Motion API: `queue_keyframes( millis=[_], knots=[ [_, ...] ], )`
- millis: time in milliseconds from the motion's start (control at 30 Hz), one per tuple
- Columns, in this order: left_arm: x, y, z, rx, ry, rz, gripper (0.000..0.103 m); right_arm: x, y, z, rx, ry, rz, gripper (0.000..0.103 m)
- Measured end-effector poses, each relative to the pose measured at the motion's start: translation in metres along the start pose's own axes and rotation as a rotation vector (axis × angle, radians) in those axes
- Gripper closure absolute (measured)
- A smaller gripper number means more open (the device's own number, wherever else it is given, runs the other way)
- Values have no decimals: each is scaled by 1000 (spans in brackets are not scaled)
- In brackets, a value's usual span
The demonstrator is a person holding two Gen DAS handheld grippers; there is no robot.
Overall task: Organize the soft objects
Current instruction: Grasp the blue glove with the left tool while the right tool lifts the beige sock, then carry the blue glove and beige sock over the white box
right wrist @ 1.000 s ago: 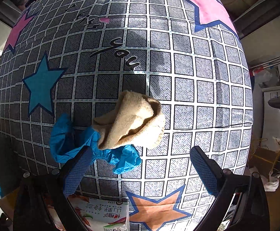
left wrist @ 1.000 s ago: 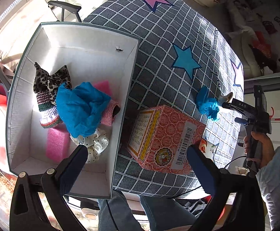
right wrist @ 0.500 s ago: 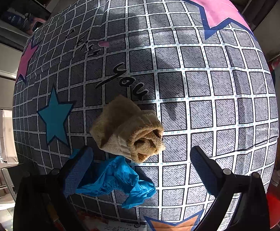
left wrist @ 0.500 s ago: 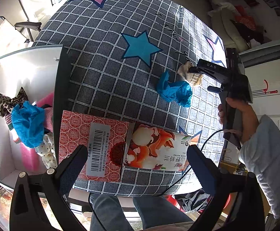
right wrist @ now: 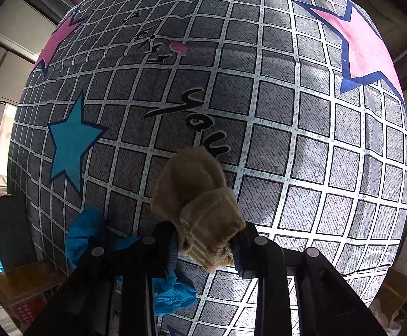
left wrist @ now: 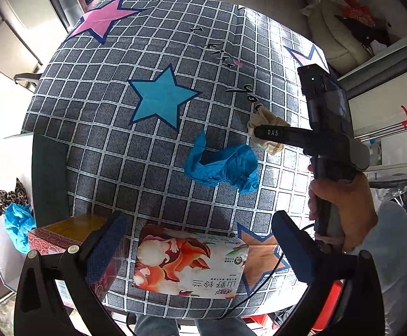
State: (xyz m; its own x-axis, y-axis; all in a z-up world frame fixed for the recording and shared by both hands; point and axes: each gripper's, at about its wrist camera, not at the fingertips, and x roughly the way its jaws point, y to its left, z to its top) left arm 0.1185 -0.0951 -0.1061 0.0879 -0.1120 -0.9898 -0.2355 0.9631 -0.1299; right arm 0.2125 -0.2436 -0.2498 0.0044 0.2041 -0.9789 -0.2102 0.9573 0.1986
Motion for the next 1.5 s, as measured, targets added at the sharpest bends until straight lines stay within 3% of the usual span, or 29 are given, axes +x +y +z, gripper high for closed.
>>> queue_keyframes(
  millis=[133,367,633,767,833,900,933,1000,1233,1500],
  knots=[
    [52,-21,21,6,27,19,0,-20,-41,-26,109,-4,71,71],
    [147,-41,45,-15,72,85,1,-37,-77,-84,172,48,98,70],
    [180,-34,42,-20,115,157,1,-43,-82,-106,200,63,144,70],
    [181,-30,39,-7,128,170,2,-53,-80,-108,193,49,160,70],
    [175,-30,39,0,113,171,11,-57,-75,-107,182,41,165,70],
    [164,-46,45,24,85,174,36,-63,-72,-110,163,30,160,70],
    [161,-48,43,40,74,175,43,-63,-68,-107,154,28,157,70],
    [155,-52,42,72,57,162,70,-65,-67,-108,150,27,158,70],
    [108,-67,29,133,-21,106,74,-73,-59,-109,123,13,146,70],
    [55,-75,-10,201,-28,43,74,-85,-40,-115,109,-7,128,70]
  ],
)
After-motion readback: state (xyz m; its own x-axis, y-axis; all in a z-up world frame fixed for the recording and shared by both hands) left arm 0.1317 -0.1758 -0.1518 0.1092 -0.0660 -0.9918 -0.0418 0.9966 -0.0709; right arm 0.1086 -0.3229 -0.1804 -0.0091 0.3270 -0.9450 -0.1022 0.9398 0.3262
